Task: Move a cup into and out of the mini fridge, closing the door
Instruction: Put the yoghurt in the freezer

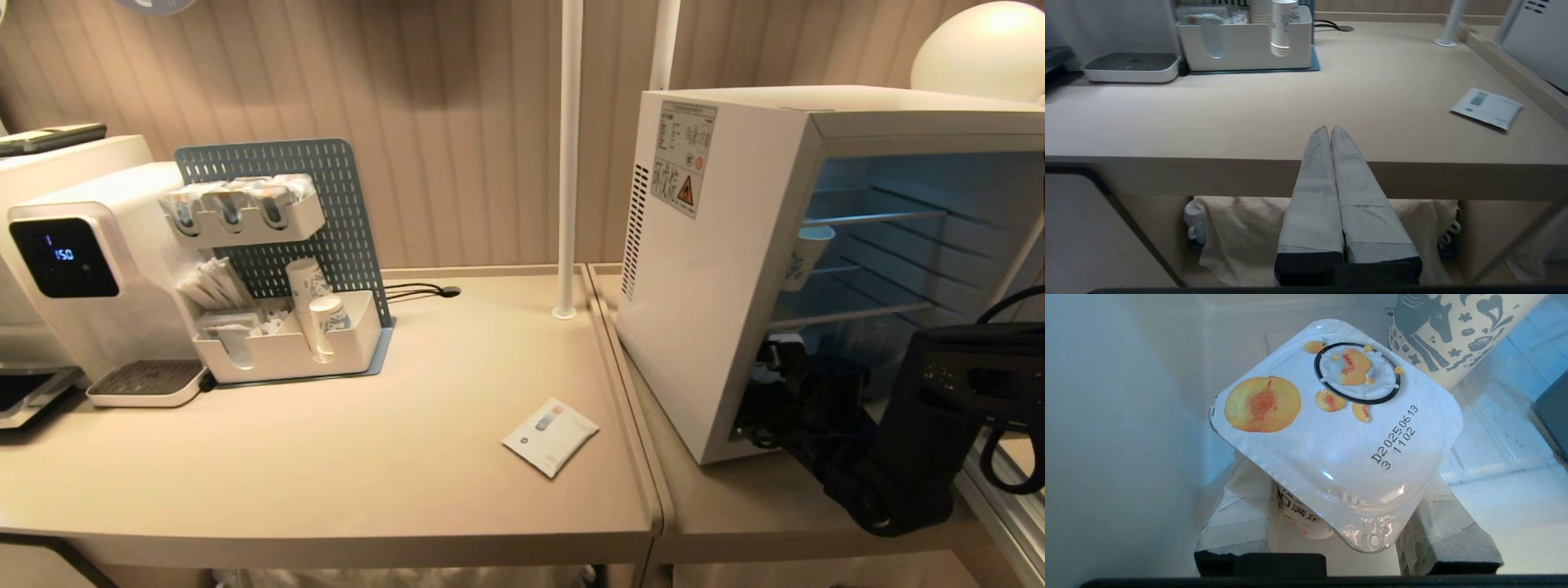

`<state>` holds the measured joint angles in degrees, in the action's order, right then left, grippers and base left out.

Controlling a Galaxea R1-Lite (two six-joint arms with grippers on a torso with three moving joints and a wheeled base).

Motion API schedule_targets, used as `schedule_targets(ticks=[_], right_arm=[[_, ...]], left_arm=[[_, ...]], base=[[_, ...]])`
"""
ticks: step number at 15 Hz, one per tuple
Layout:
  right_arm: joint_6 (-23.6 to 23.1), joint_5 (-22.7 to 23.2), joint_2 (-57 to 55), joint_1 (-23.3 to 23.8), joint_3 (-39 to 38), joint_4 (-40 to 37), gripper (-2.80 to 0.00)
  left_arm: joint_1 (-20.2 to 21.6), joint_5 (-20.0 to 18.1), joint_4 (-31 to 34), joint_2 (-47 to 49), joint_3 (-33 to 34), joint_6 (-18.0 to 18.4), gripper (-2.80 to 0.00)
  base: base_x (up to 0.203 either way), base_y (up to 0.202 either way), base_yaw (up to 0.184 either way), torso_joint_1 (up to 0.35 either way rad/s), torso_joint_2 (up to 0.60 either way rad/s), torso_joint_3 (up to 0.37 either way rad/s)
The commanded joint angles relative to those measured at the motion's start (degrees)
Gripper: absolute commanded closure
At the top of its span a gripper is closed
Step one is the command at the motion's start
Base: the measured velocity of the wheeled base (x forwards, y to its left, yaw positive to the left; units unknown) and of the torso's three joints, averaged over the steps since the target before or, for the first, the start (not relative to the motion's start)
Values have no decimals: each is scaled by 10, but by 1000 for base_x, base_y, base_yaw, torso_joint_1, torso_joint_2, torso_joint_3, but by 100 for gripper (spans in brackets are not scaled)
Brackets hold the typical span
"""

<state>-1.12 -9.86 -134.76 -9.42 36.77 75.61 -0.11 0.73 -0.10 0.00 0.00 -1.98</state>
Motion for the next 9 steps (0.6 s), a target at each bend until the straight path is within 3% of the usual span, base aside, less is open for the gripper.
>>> schedule_targets(ticks=[1, 5, 6, 9], right_arm=[[2, 0, -9, -9, -8, -1, 0], [-2, -2, -10, -9, -7, -2, 0], [0, -7, -10, -9, -6, -2, -280], [2, -7, 15, -5, -9, -3, -280]], left_arm=[[-2, 1, 0, 1, 1, 0, 0], [-2, 1, 0, 1, 1, 0, 0], [-2, 0, 0, 1, 1, 0, 0], [-2, 1, 1, 1, 1, 0, 0]], base=[[0, 0, 0, 0, 0, 0], [0, 0, 0, 0, 0, 0], [0, 0, 0, 0, 0, 0], [0, 0, 0, 0, 0, 0]])
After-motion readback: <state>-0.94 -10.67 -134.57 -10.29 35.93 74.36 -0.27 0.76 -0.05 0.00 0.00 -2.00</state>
